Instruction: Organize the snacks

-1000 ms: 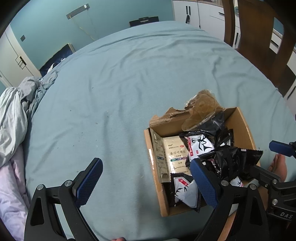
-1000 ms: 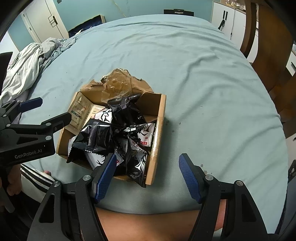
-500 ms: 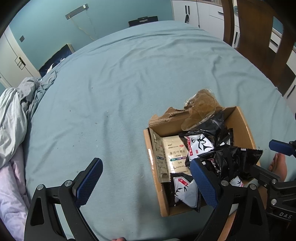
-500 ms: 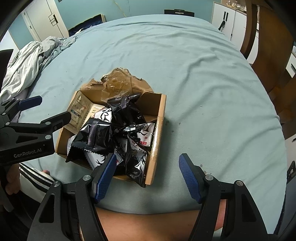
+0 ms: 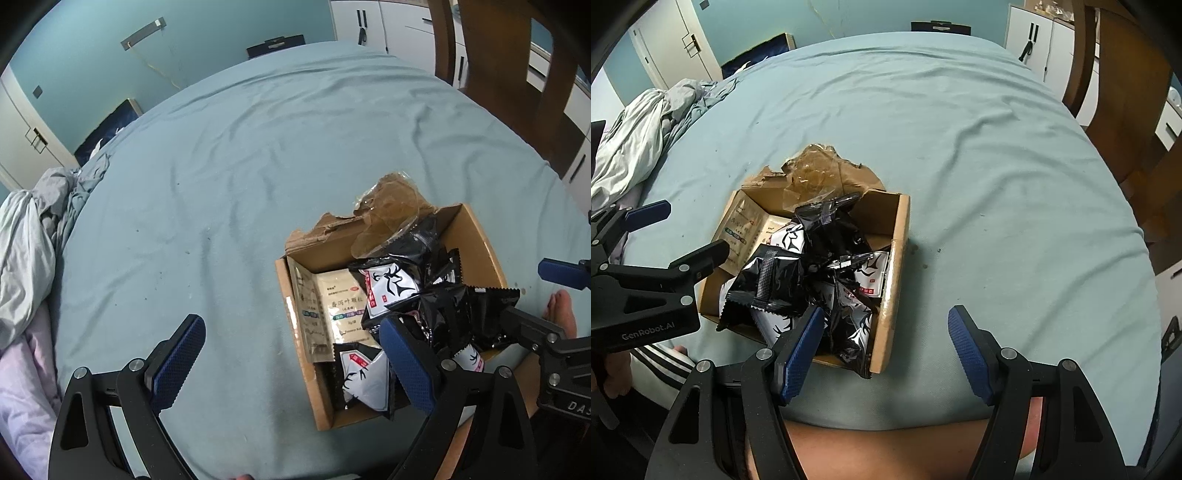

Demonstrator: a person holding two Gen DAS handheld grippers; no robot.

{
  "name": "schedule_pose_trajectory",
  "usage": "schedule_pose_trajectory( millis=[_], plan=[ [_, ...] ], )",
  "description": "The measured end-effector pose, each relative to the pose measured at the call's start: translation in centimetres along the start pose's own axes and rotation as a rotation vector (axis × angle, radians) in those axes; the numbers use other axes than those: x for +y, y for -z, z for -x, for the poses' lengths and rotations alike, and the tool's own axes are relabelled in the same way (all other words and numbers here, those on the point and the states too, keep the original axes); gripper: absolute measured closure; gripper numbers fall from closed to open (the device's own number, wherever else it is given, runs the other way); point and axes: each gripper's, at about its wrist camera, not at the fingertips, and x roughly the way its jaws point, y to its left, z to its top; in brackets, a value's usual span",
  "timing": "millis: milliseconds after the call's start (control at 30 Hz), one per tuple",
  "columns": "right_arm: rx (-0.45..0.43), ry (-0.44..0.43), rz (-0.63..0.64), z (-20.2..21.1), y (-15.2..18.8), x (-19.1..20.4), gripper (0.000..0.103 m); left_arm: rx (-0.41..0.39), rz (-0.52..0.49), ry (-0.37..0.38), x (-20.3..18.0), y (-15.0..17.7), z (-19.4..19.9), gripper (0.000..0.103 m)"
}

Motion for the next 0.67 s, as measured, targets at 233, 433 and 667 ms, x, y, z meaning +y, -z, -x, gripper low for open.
schedule_pose_trajectory(
  millis=[233,433,667],
  plan=[
    [-0.013,-0.002,0.004,0.55,0.28,-0.06,0.034,0.015,0.003,-0.004,-0.17,-0.03,-0.35,0.006],
    [-0.012,-0.006,-0.002,0.67,0.23,-0.19,0.034,0.016,0.014,0.01,0.11,-0.19,-0.46,0.006],
    [-0.006,0.01,0.006,0.49,0.12,-0.08,0.034,-0.017,0.038,0.079,0.75,-0.05,0.3,0.004]
  ],
)
